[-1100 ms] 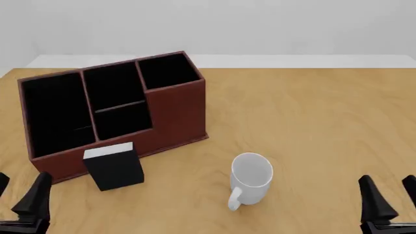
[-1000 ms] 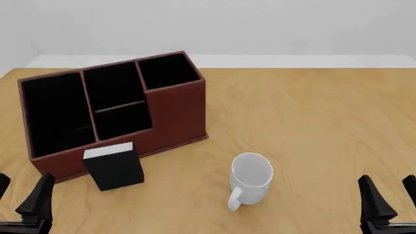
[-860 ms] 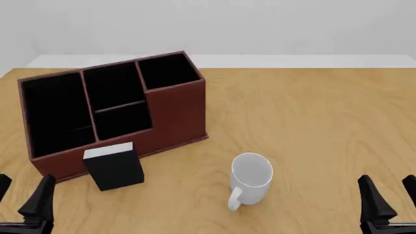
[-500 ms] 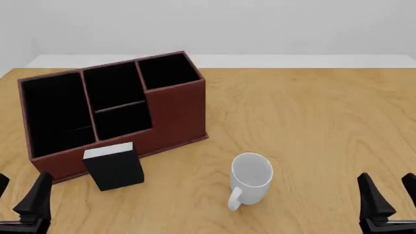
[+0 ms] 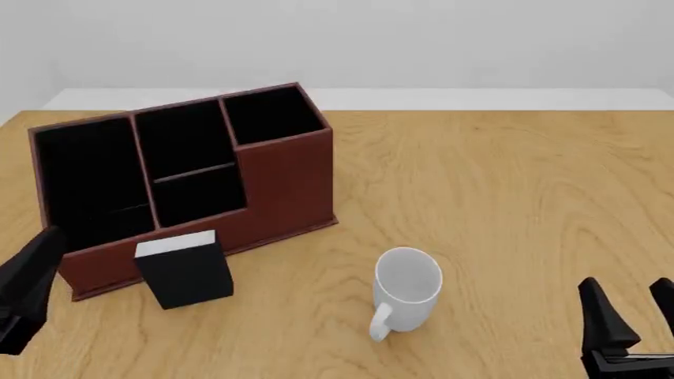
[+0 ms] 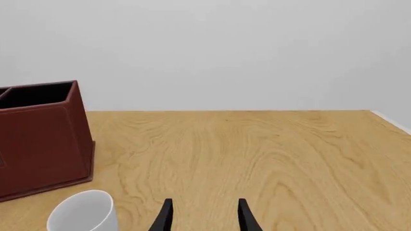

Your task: Pick up the book and place it in the front compartment of the caddy.

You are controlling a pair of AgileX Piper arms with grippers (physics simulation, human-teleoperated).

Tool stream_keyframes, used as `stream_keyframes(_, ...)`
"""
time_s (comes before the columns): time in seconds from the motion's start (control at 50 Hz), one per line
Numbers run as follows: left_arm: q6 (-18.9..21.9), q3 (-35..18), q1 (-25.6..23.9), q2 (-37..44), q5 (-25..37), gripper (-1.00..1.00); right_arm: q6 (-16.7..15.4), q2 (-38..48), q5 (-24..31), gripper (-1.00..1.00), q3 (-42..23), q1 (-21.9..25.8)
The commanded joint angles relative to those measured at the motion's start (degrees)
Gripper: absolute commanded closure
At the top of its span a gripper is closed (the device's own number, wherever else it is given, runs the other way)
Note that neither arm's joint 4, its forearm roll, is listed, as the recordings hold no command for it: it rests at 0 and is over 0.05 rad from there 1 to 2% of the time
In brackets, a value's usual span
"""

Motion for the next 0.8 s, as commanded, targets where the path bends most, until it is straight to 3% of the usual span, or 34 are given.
stream_keyframes(0.02,10.78,-14.00,-11.17,9.10,9.74,-1.00,0.04,0.14,-0.26,-1.00,0.00,0.11)
stream_keyframes(0.04,8.95,-16.09,-12.23,10.13,11.38,-1.00,0.03,0.11,-0.26,-1.00,0.00,0.16)
stream_keyframes(0.1,11.62,-20.11,-15.49,12.91,15.11,-1.00,-0.05,0.15,-0.29,-1.00,0.00,0.23)
stream_keyframes(0.12,14.90,-21.84,-16.57,13.14,16.36,-1.00,-0.09,0.22,-0.35,-1.00,0.01,0.28)
stream_keyframes(0.16,12.74,-24.75,-18.40,15.36,19.00,-1.00,-0.12,0.12,-0.32,-1.00,0.01,0.57)
stream_keyframes(0.18,16.72,-27.09,-18.76,16.68,20.59,-1.00,-0.17,0.01,-0.29,-1.00,0.00,0.48)
stream_keyframes(0.2,15.97,-28.23,-19.93,17.71,21.93,-1.00,-0.20,0.17,-0.40,-1.00,0.01,0.44)
stream_keyframes(0.22,18.83,-30.32,-20.28,18.44,23.05,-1.00,-0.16,0.19,-0.43,-1.00,0.01,0.47)
stream_keyframes(0.28,20.42,-34.08,-20.41,20.87,25.29,-1.00,-0.18,0.30,-0.57,-1.00,0.01,0.40)
stream_keyframes(0.36,17.46,-41.48,-20.45,24.99,29.52,-1.00,-0.30,0.50,-0.57,-1.00,0.02,0.23)
stream_keyframes(0.46,23.01,-43.81,-22.75,29.21,35.60,-1.00,-0.48,0.69,-0.60,-1.00,0.03,0.22)
stream_keyframes(0.5,20.30,-46.26,-23.46,31.53,38.48,-1.00,-0.58,1.01,-0.86,-1.00,0.03,0.25)
stream_keyframes(0.52,22.56,-47.24,-23.95,31.91,39.55,-1.00,-0.59,1.12,-0.95,-1.00,0.03,0.30)
stream_keyframes(0.56,23.02,-48.44,-27.57,33.48,44.59,-1.00,-0.67,0.96,-0.84,-1.00,0.03,0.29)
stream_keyframes(0.58,28.06,-47.04,-27.51,32.71,44.65,-1.00,-0.64,0.72,-0.66,-1.00,0.03,0.28)
stream_keyframes(0.6,27.59,-48.50,-25.55,34.86,45.64,-1.00,-0.65,0.45,-0.42,-1.00,0.03,0.19)
stream_keyframes(0.62,24.18,-50.67,-25.76,36.79,47.45,-1.00,-0.75,0.18,-0.16,-1.00,0.03,0.14)
stream_keyframes(0.64,24.18,-50.72,-25.76,36.81,47.48,-1.00,-0.75,0.14,-0.13,-1.00,0.03,0.14)
stream_keyframes(0.66,28.71,-51.94,-25.84,37.85,49.73,-1.00,-0.74,-0.15,0.11,-1.00,0.02,0.05)
stream_keyframes(0.68,23.87,-57.26,-25.37,41.94,53.53,-1.00,-0.83,-0.12,0.06,-1.00,0.02,-0.09)
stream_keyframes(0.7,28.66,-56.87,-25.46,42.16,55.05,-1.00,-0.91,0.00,-0.02,-1.00,0.02,-0.12)
stream_keyframes(0.72,28.66,-56.89,-25.46,42.16,55.07,-1.00,-0.91,0.02,-0.03,-1.00,0.02,-0.12)
stream_keyframes(0.74,23.39,-53.48,-28.34,43.99,55.34,-1.00,-0.93,-0.04,0.02,-1.00,0.03,-0.19)
stream_keyframes(0.76,28.83,-53.09,-27.20,43.10,55.34,-1.00,-0.90,-0.07,0.06,-1.00,0.03,-0.20)
stream_keyframes(0.8,30.47,-50.71,-27.63,44.31,55.35,-1.00,-0.89,0.09,-0.07,-1.00,0.03,-0.35)
